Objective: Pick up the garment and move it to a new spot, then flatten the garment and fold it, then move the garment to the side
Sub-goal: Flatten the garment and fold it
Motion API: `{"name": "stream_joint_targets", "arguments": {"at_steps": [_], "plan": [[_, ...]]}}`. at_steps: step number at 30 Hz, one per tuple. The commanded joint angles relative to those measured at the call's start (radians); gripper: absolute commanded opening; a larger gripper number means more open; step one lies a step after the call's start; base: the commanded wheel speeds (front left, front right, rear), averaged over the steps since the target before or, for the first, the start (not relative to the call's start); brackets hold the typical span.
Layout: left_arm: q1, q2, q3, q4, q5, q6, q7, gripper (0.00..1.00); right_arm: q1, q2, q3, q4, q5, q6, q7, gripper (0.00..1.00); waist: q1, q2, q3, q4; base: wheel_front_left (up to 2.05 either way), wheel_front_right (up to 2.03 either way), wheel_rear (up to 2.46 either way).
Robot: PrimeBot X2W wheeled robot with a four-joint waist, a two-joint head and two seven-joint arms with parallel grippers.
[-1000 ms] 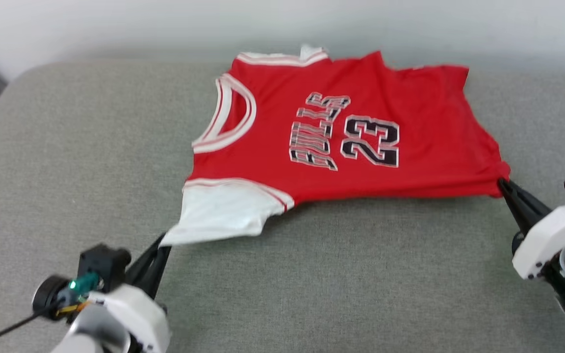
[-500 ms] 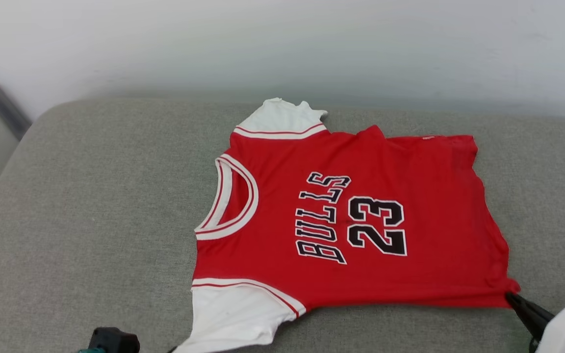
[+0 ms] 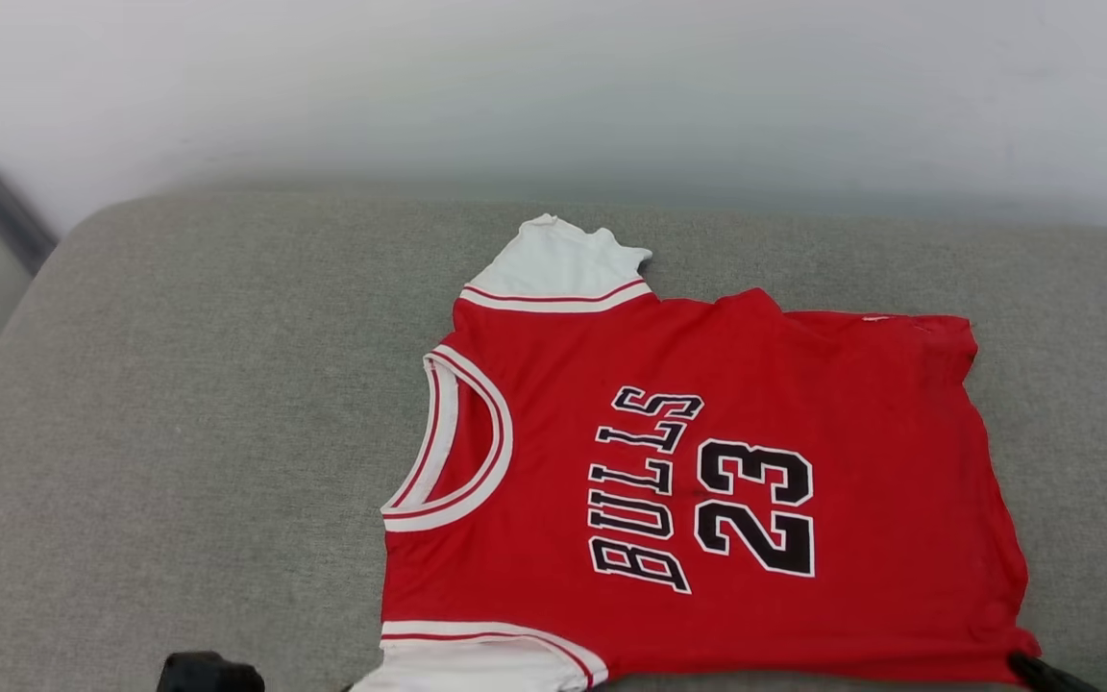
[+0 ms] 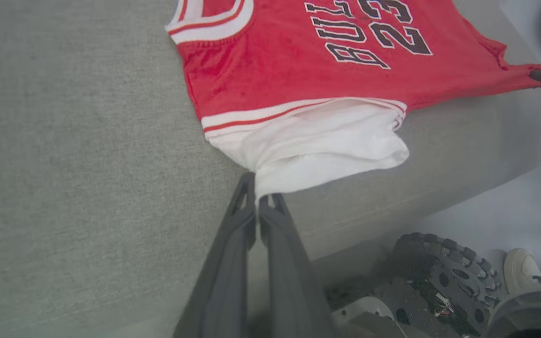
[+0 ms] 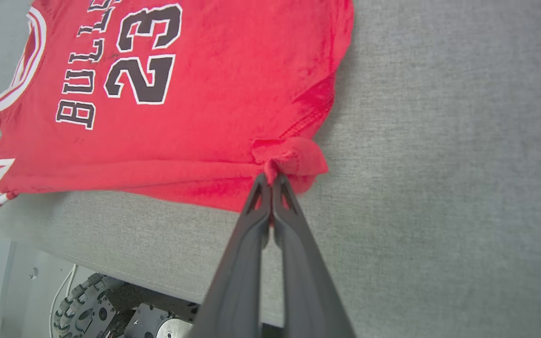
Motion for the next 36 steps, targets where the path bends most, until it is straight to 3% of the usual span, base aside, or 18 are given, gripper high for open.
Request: {"name": "stream_joint_targets", "arguments": {"at_steps": [1,9,21,36], "plan": [[-0.022,-0.008,0.008,-0.004,0.005,-0.004,-0.007,0.00,-0.008,0.005,-0.006,-0.009,-0.007,-0.001,0.003,0.00,0.0000,0.0000,0.008,-0.002,0.00,0.00,0.00],[-0.186,-0.047,0.051,0.036,0.064,-0.054,-0.096,0.00,-0.132,0.032,-0.057,-0.081,-0.042,-0.001,0.087,0.00,0.0000,0.0000,0.109,-0.015,0.00,0.00,0.00],[-0.432,-0.140,0.046,0.208,0.089,-0.120,-0.108,0.00,-0.309,0.027,-0.024,-0.016,-0.128,-0.001,0.117,0.00,0.0000,0.0000,0.218,-0.038,0.00,0.00,0.00],[-0.598,-0.200,0.001,0.445,0.162,-0.129,-0.095,0.00,-0.433,0.010,0.051,0.079,-0.187,-0.001,0.090,0.00,0.0000,0.0000,0.269,-0.042,0.00,0.00,0.00]]}}
